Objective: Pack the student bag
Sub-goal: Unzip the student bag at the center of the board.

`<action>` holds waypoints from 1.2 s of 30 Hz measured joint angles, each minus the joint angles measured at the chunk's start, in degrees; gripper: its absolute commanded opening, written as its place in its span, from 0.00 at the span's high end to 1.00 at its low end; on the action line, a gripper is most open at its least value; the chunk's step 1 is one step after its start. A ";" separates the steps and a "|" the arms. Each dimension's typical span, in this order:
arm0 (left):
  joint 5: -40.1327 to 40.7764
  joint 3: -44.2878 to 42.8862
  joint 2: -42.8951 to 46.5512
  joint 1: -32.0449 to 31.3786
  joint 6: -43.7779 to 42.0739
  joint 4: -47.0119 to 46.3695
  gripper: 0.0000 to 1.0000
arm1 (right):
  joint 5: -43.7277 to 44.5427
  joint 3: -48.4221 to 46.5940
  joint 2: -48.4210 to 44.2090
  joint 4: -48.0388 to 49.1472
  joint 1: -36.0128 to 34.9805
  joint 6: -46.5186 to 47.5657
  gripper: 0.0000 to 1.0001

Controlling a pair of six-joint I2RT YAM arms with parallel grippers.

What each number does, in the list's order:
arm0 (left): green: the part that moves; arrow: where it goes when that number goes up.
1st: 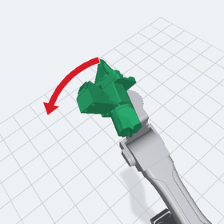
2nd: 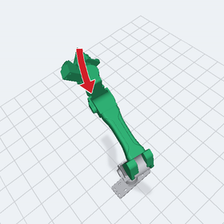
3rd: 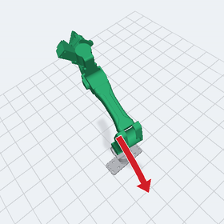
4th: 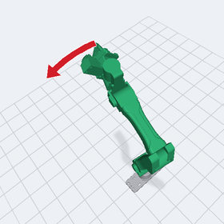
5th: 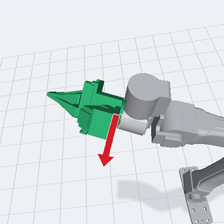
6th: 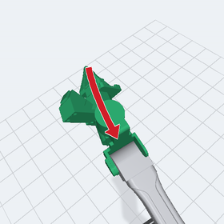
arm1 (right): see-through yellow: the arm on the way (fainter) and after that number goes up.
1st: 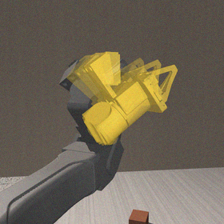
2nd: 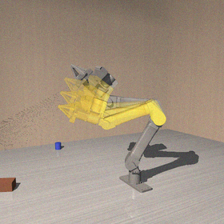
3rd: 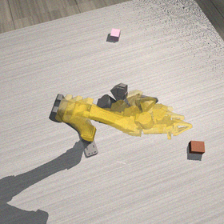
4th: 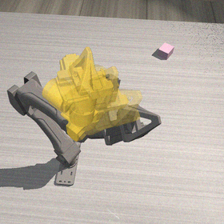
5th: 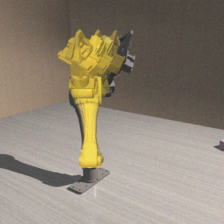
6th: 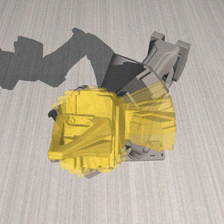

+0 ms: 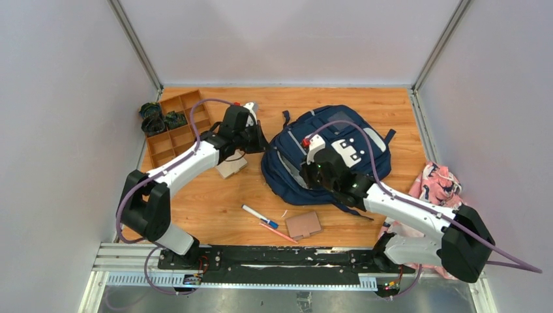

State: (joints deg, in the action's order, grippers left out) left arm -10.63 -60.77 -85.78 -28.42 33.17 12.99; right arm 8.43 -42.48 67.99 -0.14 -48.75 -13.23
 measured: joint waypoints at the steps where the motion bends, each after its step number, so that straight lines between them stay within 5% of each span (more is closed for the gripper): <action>1: -0.39 -0.76 -0.83 0.42 -0.04 0.09 1.00 | -0.52 0.37 -0.57 -0.37 0.00 0.11 1.00; 20: -18.47 -19.34 -21.59 1.75 -1.51 1.31 1.00 | -8.35 3.10 -14.53 -7.58 0.83 6.88 1.00; 36: -13.97 -27.32 -28.92 8.76 1.86 -4.68 1.00 | -8.70 2.78 -20.22 -11.91 2.34 6.14 1.00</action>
State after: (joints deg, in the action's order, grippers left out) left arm -24.60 -88.09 -114.69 -19.66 35.03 8.32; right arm -0.27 -39.70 47.77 -12.05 -46.41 -7.09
